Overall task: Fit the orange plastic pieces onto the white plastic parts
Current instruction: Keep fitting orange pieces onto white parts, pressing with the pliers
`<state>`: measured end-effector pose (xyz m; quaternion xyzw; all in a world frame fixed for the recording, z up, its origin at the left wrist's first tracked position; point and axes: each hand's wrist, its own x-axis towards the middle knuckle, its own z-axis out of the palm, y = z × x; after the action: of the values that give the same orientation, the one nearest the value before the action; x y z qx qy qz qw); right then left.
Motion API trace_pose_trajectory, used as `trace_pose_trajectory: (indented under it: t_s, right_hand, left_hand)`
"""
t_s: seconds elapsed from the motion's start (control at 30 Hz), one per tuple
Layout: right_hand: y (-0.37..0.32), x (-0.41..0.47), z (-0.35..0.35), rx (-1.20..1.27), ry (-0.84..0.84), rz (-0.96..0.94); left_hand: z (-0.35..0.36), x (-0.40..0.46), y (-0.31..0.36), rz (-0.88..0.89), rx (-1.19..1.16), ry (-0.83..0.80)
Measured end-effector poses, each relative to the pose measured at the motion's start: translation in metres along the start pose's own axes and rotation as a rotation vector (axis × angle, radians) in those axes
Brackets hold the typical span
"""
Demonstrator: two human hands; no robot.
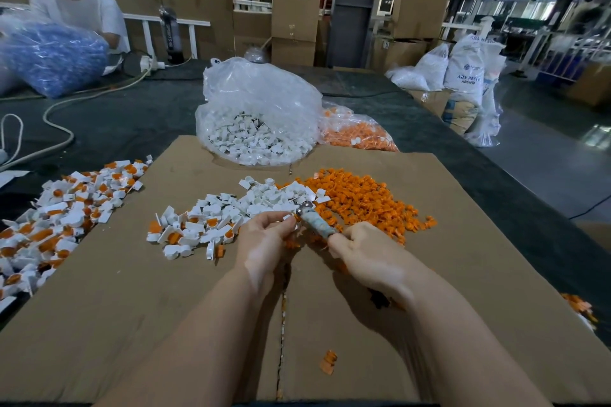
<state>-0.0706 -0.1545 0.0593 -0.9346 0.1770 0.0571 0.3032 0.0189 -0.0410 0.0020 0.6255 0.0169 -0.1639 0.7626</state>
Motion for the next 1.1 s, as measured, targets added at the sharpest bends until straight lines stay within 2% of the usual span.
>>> trace_pose_trajectory:
  t_s: [0.27,0.7,0.93,1.0,1.1]
  right_hand:
    - [-0.003,-0.005,-0.005,0.022,-0.103,0.021]
    - [0.007,0.003,0.018,-0.004,-0.002,-0.014]
    - [0.017,0.004,0.020,0.015,0.149,-0.027]
    - [0.023,0.006,0.022,-0.010,0.256,-0.003]
    - [0.035,0.011,0.022,-0.126,0.479,0.040]
  left_hand:
    - [0.002,-0.002,0.002,-0.004,0.029,0.050]
    - [0.003,-0.008,0.006,-0.015,0.058,0.021]
    - [0.001,-0.009,0.002,0.011,0.014,0.017]
    - [-0.001,-0.009,-0.001,0.058,0.044,0.018]
    - [-0.004,-0.010,-0.009,0.180,0.209,-0.008]
